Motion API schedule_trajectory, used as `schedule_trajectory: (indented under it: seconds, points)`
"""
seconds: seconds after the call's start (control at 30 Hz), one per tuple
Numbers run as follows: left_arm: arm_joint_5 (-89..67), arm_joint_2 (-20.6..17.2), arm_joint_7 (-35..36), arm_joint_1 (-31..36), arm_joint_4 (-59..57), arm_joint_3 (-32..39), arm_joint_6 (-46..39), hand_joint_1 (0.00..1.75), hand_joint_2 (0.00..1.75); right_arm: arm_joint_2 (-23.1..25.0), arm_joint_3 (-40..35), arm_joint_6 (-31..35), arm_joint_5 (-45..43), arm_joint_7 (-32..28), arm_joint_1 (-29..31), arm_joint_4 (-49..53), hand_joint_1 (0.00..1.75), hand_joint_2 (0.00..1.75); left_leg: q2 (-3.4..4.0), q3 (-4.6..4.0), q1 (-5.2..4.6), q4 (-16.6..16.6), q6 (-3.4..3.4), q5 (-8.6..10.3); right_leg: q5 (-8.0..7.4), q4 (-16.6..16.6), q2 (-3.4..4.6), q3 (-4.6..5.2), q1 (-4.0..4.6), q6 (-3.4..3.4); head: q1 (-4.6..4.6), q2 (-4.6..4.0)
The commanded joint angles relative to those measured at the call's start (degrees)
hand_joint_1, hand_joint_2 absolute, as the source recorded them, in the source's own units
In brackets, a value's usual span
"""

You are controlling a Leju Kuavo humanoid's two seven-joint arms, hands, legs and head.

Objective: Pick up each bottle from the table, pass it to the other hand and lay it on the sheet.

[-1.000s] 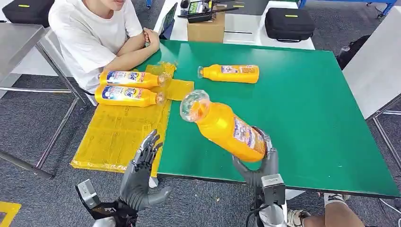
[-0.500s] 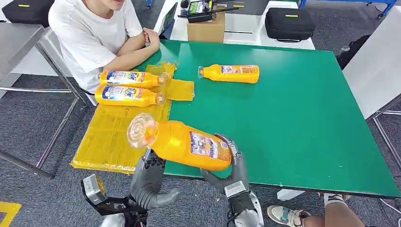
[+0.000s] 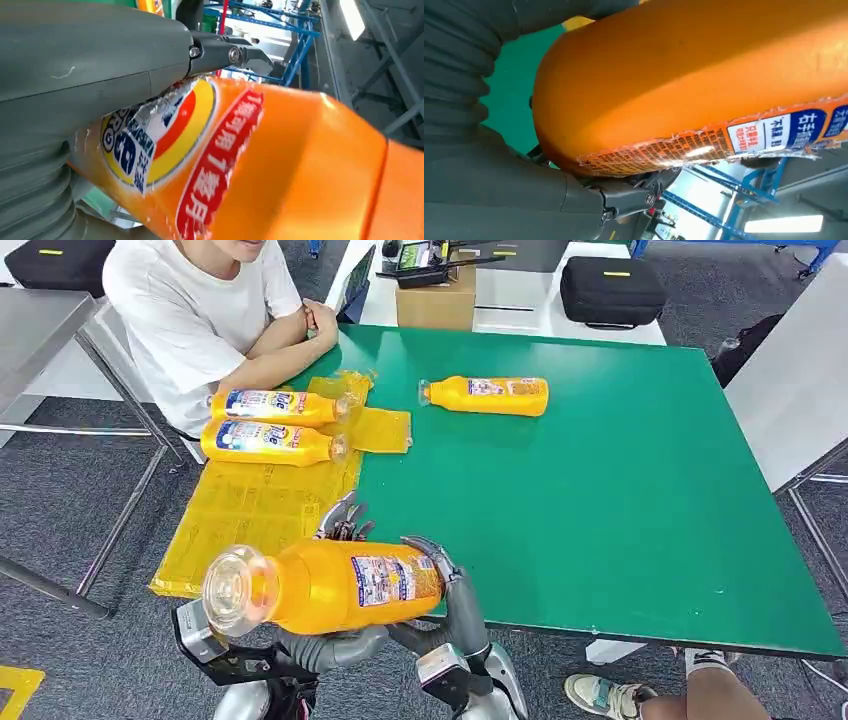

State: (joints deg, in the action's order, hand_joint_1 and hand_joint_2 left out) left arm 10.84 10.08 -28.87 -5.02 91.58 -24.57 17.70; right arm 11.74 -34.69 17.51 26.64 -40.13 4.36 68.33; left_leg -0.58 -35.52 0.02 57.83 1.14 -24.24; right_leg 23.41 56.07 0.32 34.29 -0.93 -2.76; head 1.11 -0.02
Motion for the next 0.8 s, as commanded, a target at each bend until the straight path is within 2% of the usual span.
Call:
schedule_trajectory:
  seconds: [0.03, 0.07, 0.37, 0.4, 0.43, 0.47, 0.53, 0.57, 0.67, 0.8]
  points:
    - [0.4, -0.6, 0.4, 3.0, -3.8, -1.2, 0.6, 0.72, 1.75, -0.4, -4.2, -0.6, 0.4, 0.1, 2.7, -7.1, 1.75, 1.75, -0.01, 0.19, 0.03, -0.1, -0.05, -0.03, 0.04, -0.1, -0.06, -0.20, 0.04, 0.08, -0.02, 0.00]
    - [0.4, -0.8, 0.1, 3.0, -3.3, -1.1, 0.7, 1.75, 1.75, -0.3, -4.3, -0.9, 0.3, 0.1, 2.7, -8.0, 1.75, 1.75, 0.02, 0.28, 0.05, -0.1, -0.07, -0.07, 0.08, -0.1, -0.04, -0.29, 0.06, 0.11, 0.00, 0.02]
    - [0.0, -0.9, -0.3, 2.7, -2.5, -0.8, 0.9, 1.75, 1.75, -0.4, -3.9, -1.6, 0.3, 0.1, 2.7, -8.3, 1.75, 1.75, 0.01, 0.33, 0.07, 0.0, -0.07, -0.11, 0.11, -0.1, -0.07, -0.35, 0.09, 0.12, 0.00, 0.02]
    - [-0.4, -0.8, -0.5, 2.4, -2.3, -0.5, 0.9, 1.75, 1.75, -0.3, -3.2, -2.2, -0.2, 0.6, 2.4, -8.0, 1.34, 1.75, 0.00, 0.25, 0.06, -0.1, -0.06, -0.07, 0.07, -0.1, -0.07, -0.27, 0.07, 0.10, -0.02, 0.00]
    - [-0.6, -0.9, -0.6, 2.2, -2.1, -0.2, 1.0, 1.75, 1.75, -0.3, -2.8, -2.9, -0.6, 1.1, 2.2, -7.7, 0.07, 1.75, 0.00, 0.30, 0.05, -0.1, -0.07, -0.09, 0.10, -0.1, -0.08, -0.31, 0.06, 0.11, -0.02, 0.02]
    - [-0.6, -0.9, -0.7, 1.9, -1.8, 0.1, 1.2, 1.75, 1.75, -0.3, -2.3, -3.6, -1.2, 1.7, 1.8, -7.0, 0.00, 1.75, -0.01, 0.23, 0.05, -0.1, -0.06, -0.07, 0.07, -0.1, -0.07, -0.25, 0.06, 0.10, -0.02, 0.02]
    - [-0.1, -0.9, -0.8, 1.4, -1.7, 0.6, 2.0, 1.75, 1.75, -0.2, -1.9, -4.5, -1.4, 2.3, 1.5, -6.2, 0.00, 1.75, -0.01, 0.22, 0.03, -0.1, -0.06, -0.06, 0.07, -0.1, -0.07, -0.23, 0.05, 0.09, -0.02, 0.02]
    - [0.5, -0.8, -0.7, 1.4, -1.7, 0.8, 2.7, 1.75, 1.75, -0.2, -1.4, -4.8, -1.4, 2.3, 1.2, -5.6, 0.00, 0.00, 0.00, 0.34, 0.05, -0.1, -0.08, -0.11, 0.12, -0.1, -0.07, -0.35, 0.07, 0.13, -0.02, 0.02]
    - [0.5, -1.1, -0.4, 1.4, -1.9, 1.3, 3.4, 1.75, 1.75, -0.3, 0.3, -4.2, -1.4, 2.4, 0.7, -4.0, 0.00, 0.00, 0.00, 0.19, 0.03, 0.0, -0.06, -0.07, 0.08, 0.0, -0.06, -0.20, 0.04, 0.10, -0.02, 0.02]
    - [-4.8, -2.1, 0.7, 2.3, -2.1, 4.4, -2.8, 1.75, 1.75, -1.5, 2.3, 2.0, 2.3, 2.3, -1.1, -1.5, 0.00, 0.00, -0.04, 0.19, 0.02, -0.1, -0.05, -0.05, 0.07, 0.0, -0.09, -0.19, 0.04, 0.09, -0.02, 0.00]
